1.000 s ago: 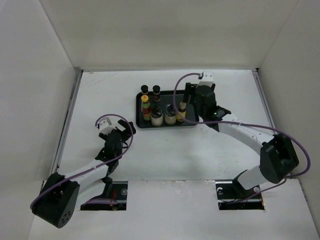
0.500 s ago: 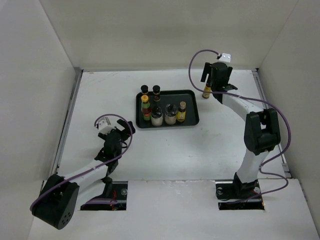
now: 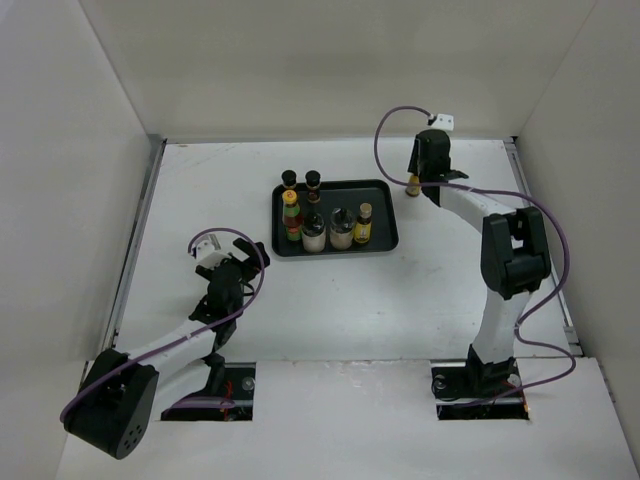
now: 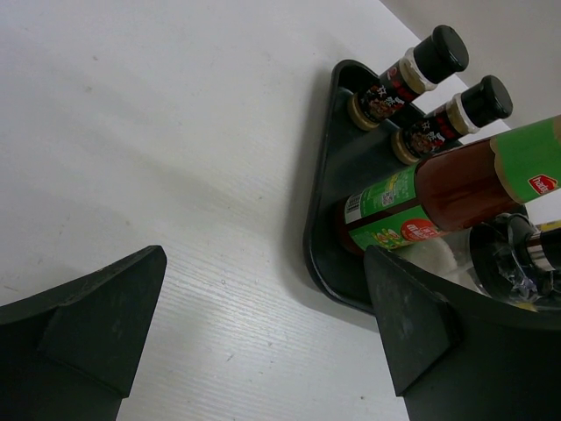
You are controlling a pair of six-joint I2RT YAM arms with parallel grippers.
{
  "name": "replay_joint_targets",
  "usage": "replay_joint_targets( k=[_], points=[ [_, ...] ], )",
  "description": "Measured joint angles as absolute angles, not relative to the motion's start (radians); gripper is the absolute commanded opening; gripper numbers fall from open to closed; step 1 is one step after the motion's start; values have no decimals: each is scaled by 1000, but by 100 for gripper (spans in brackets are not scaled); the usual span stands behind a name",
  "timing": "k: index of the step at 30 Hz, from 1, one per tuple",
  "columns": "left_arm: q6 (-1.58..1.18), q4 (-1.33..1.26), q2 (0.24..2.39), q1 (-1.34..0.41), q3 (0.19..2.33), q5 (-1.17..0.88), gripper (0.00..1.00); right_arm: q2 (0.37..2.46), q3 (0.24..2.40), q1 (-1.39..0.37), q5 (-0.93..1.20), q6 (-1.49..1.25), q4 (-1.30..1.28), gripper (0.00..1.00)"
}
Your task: Organize the condiment bottles
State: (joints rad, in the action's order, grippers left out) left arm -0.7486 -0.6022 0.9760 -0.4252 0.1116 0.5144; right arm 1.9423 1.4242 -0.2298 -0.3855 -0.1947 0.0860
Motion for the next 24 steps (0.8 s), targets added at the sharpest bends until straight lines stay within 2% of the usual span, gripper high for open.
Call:
replay_joint_targets(
  k=[5,16,24],
  points=[
    [-749,-602,964,-425,111,516,100,1885,1339,-244,-413,-181,132,37],
    [-749,-602,964,-424,111,515,100,1538,1095,-421,-452,-184,184,39],
    [-749,-602,974,-424,112,513,100,1493,986,-513,-448,-214,211,39]
  ],
)
